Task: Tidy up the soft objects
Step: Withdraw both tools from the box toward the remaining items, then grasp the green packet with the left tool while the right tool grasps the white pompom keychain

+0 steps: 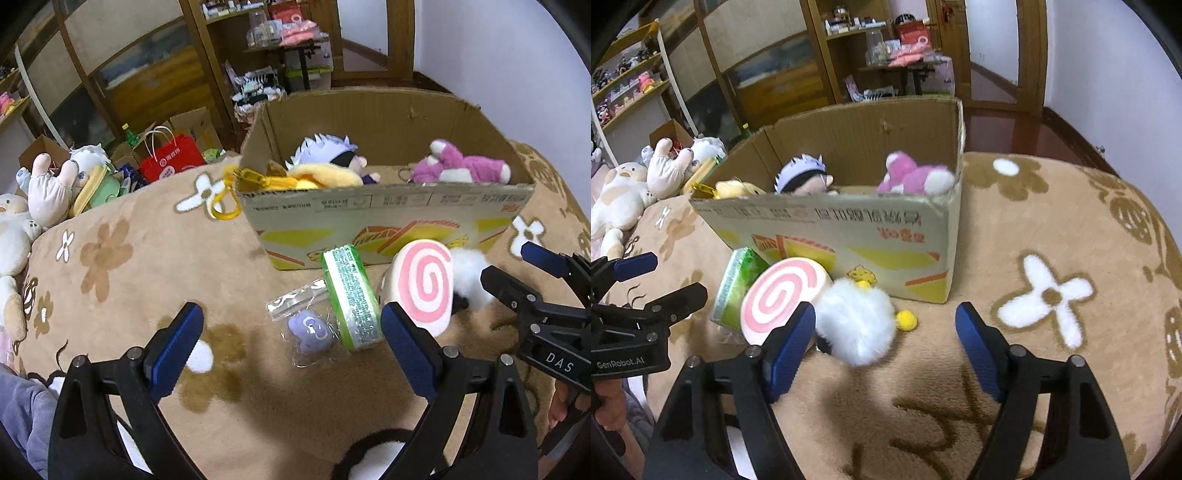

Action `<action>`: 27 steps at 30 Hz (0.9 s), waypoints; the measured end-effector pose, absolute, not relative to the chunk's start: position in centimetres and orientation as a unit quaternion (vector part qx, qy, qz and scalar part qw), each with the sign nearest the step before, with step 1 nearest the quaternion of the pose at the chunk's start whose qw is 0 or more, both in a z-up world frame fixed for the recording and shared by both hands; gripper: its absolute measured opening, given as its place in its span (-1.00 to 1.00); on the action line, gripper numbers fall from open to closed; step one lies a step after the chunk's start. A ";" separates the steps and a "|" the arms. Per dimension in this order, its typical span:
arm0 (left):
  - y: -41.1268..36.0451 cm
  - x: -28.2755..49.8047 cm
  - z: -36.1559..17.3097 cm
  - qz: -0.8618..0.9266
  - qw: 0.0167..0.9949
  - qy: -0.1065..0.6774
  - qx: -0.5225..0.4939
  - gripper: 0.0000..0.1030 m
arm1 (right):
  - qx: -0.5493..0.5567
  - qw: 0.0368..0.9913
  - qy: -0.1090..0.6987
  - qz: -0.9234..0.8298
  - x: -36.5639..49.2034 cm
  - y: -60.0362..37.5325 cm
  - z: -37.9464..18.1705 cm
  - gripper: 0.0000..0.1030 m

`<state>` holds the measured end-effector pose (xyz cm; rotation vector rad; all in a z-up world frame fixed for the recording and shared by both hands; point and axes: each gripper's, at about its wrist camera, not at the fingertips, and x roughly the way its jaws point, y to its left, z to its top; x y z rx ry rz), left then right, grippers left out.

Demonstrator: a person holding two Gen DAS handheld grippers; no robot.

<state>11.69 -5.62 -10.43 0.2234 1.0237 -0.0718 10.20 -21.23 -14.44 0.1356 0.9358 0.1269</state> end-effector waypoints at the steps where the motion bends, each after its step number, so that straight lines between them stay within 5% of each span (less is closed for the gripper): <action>1: -5.7 11.9 -10.8 -0.035 0.863 0.493 0.107 0.86 | 0.066 0.887 0.453 0.061 10.3 -21.1 -14.7 0.58; 17: -6.9 13.6 -13.4 -0.040 0.848 0.518 0.100 0.84 | 0.077 0.871 0.479 0.074 12.0 -20.5 -17.1 0.48; 21: -7.0 13.8 -13.7 -0.046 0.846 0.523 0.091 0.39 | 0.075 0.871 0.479 0.076 12.4 -20.1 -17.4 0.46; 27: -7.6 14.1 -14.5 -0.068 0.838 0.535 0.079 -0.12 | 0.088 0.868 0.480 0.096 12.7 -19.8 -17.6 0.07</action>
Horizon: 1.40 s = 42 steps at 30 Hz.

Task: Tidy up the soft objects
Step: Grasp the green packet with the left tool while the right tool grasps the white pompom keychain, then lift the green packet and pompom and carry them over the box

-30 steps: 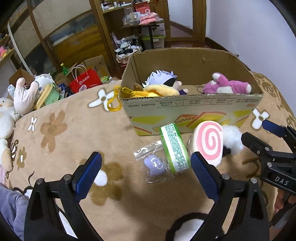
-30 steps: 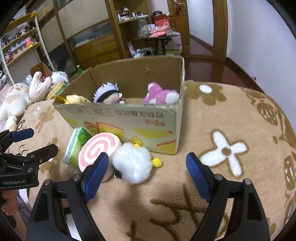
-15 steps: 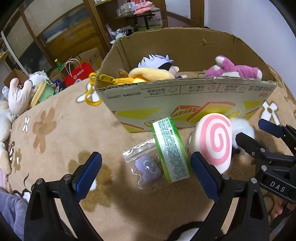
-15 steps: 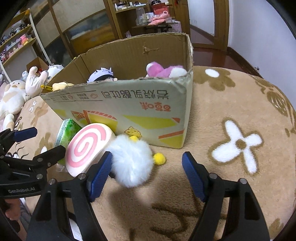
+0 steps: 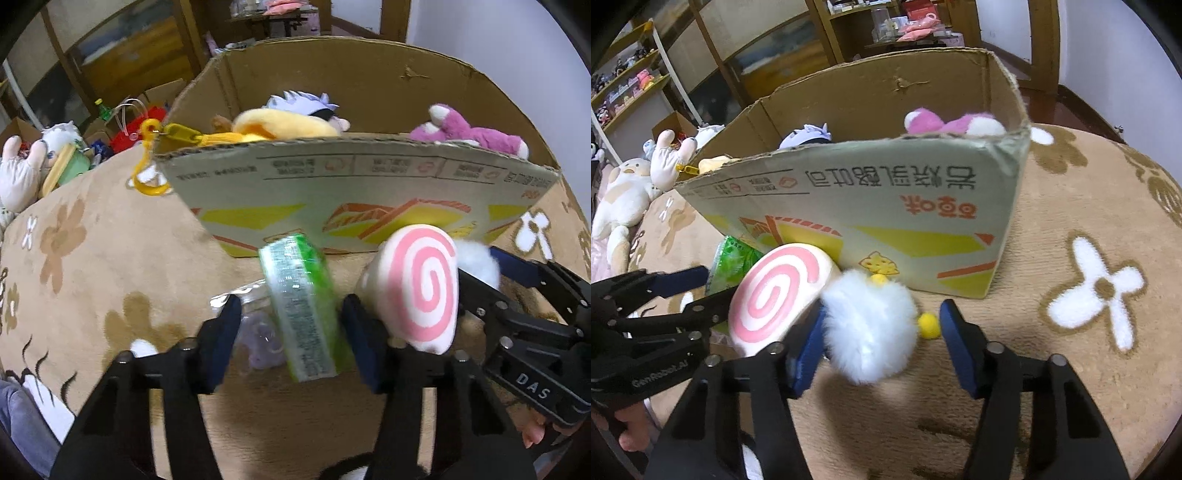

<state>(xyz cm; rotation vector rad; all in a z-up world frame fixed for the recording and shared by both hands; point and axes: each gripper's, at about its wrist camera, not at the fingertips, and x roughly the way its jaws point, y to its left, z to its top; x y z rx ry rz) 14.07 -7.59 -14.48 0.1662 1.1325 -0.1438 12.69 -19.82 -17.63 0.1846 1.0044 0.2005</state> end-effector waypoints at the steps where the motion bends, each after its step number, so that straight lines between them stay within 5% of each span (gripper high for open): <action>1: -7.8 14.1 -14.6 -0.076 0.835 0.540 0.076 -0.21 | 0.090 0.867 0.480 0.101 12.7 -19.7 -17.6 -0.06; 4: -8.2 13.9 -15.1 -0.085 0.832 0.543 0.078 -0.31 | 0.098 0.862 0.485 0.111 13.1 -19.0 -17.7 -0.26; 26: -6.7 13.9 -15.5 -0.087 0.832 0.544 0.062 -0.38 | 0.111 0.847 0.508 0.108 13.6 -18.3 -18.6 -0.20; 33: -7.0 12.7 -15.2 -0.098 0.834 0.536 0.080 -0.41 | 0.112 0.851 0.499 0.120 13.0 -18.3 -18.5 -0.50; 42: -6.3 12.1 -13.8 -0.076 0.851 0.515 0.070 -0.41 | 0.109 0.861 0.485 0.110 11.9 -18.6 -17.5 -0.53</action>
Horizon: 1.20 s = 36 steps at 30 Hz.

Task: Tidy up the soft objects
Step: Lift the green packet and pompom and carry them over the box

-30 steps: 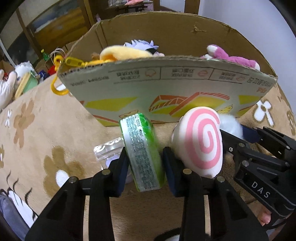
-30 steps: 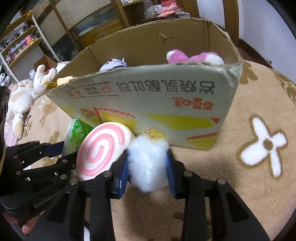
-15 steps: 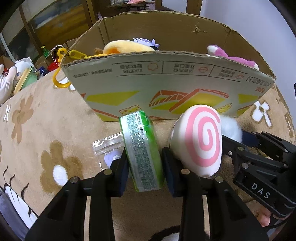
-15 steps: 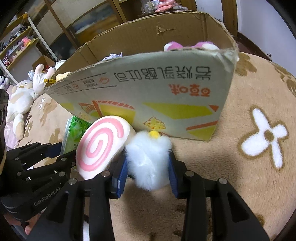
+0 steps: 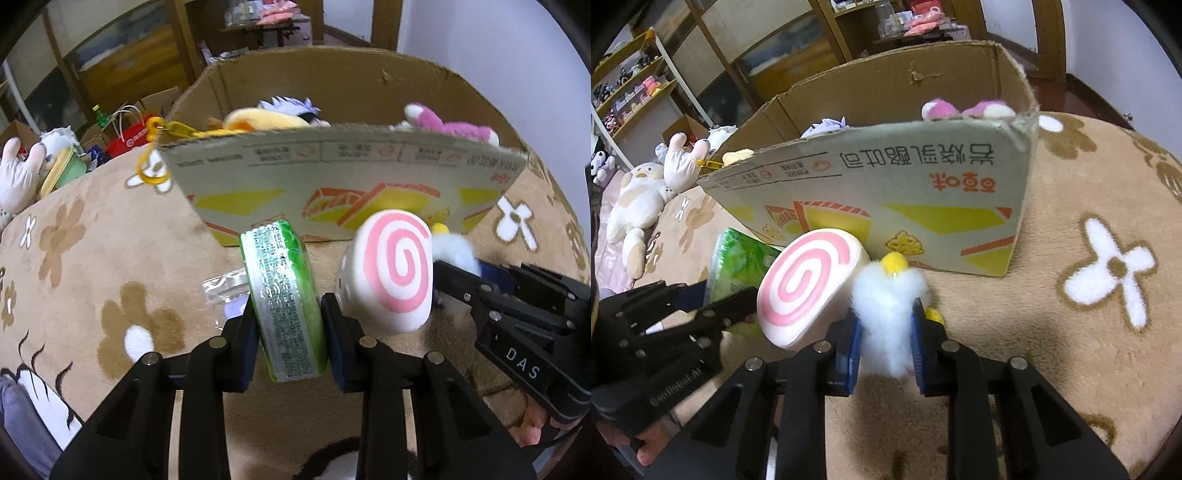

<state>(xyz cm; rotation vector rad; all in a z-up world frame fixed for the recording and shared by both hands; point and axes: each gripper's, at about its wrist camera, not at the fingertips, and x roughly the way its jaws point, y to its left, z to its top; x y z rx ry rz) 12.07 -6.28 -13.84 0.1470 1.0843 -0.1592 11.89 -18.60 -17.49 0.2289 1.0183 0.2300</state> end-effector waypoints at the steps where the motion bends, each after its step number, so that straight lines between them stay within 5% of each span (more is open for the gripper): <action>1: -6.1 11.9 -13.7 -0.074 0.852 0.513 0.068 -0.41 | 0.107 0.862 0.484 0.106 11.8 -18.6 -17.4 -0.53; 36: -6.3 7.2 -2.8 -0.074 0.922 0.369 0.093 -0.41 | 0.084 0.943 0.307 0.097 6.5 -21.4 -1.9 -0.53</action>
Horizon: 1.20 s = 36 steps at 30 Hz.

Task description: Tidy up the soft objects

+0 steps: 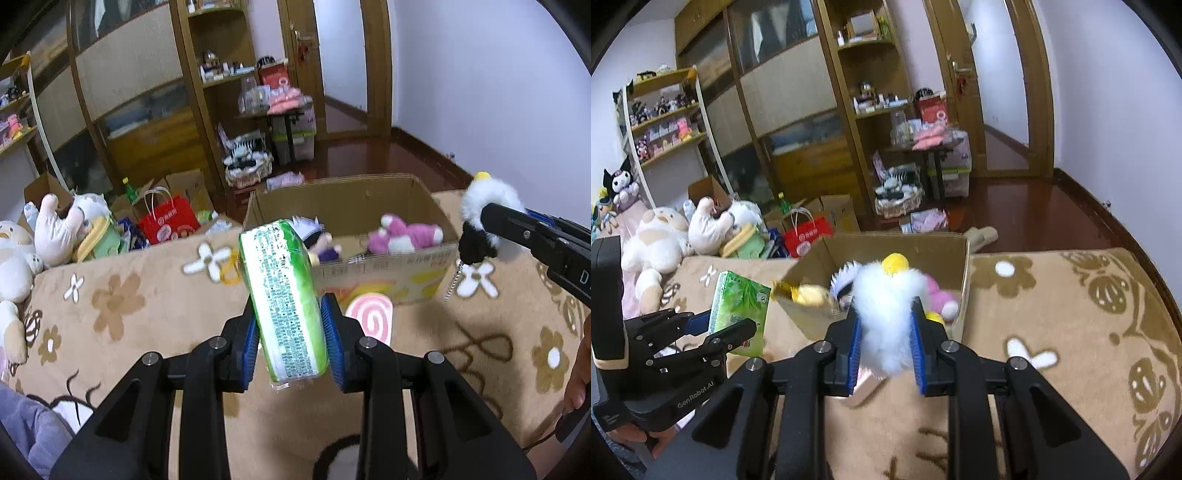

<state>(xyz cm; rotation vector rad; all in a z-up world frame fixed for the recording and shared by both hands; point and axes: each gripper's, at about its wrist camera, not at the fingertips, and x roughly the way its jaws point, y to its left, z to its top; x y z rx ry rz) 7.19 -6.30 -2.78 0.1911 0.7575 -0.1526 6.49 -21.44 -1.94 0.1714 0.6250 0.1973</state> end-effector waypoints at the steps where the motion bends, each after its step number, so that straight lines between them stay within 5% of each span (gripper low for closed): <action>1: -6.3 7.4 -2.3 -0.075 0.925 0.361 0.093 -0.41 | 0.084 0.944 0.303 0.098 6.5 -21.5 -1.7 -0.53; 11: -7.5 10.0 -0.4 -0.081 0.940 0.315 0.105 -0.41 | 0.080 0.951 0.281 0.102 8.6 -21.6 -1.0 -0.58; 13: -7.9 10.5 -0.2 -0.084 0.942 0.307 0.106 -0.41 | 0.078 0.952 0.279 0.103 9.1 -21.6 -1.1 -0.84; 18: -9.0 12.5 -1.0 -0.090 0.940 0.305 0.122 -0.40 | 0.064 0.951 0.284 0.105 11.2 -21.2 -1.8 -0.96; 29: -8.1 17.7 -4.1 -0.114 0.925 0.358 0.060 -0.37 | 0.086 0.938 0.320 0.100 12.9 -22.6 -4.6 -0.96; 33: -8.6 18.1 -5.3 -0.112 0.919 0.372 0.069 -0.32 | 0.103 0.928 0.340 0.107 13.2 -23.0 -5.5 -0.95; 36: -8.6 18.2 -5.6 -0.105 0.919 0.375 0.068 0.03 | 0.116 0.922 0.355 0.103 12.9 -23.1 -6.1 -0.91</action>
